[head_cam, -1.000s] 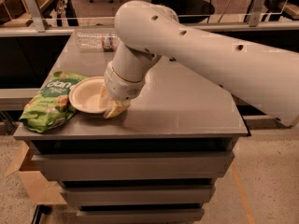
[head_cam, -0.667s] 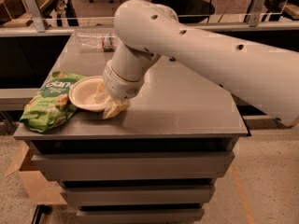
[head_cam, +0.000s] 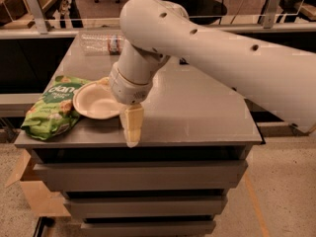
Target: Move paper bowl near green rice chip bag
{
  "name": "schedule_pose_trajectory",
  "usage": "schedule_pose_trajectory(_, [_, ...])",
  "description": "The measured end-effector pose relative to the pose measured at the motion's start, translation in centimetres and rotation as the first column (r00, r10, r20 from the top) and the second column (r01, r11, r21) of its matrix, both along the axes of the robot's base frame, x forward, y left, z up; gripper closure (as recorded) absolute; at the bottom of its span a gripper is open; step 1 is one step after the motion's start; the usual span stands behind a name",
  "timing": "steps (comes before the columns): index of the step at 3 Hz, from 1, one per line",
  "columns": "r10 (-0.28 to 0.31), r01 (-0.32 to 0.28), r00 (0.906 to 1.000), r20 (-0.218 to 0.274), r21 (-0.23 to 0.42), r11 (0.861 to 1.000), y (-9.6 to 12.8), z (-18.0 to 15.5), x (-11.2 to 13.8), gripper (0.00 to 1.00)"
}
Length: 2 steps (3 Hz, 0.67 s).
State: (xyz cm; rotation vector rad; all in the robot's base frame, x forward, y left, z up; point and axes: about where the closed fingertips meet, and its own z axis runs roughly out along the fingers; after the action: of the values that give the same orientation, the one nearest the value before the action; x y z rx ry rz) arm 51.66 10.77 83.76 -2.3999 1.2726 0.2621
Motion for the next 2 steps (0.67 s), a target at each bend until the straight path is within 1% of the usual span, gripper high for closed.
schedule_pose_trajectory(1, [-0.04,0.039,0.9987,0.032,0.025,0.999,-1.3,1.0,-0.3,0.0])
schedule_pose_trajectory(2, [-0.171,0.166,0.981,0.092,0.061,0.984,-5.6,3.4,-0.8,0.0])
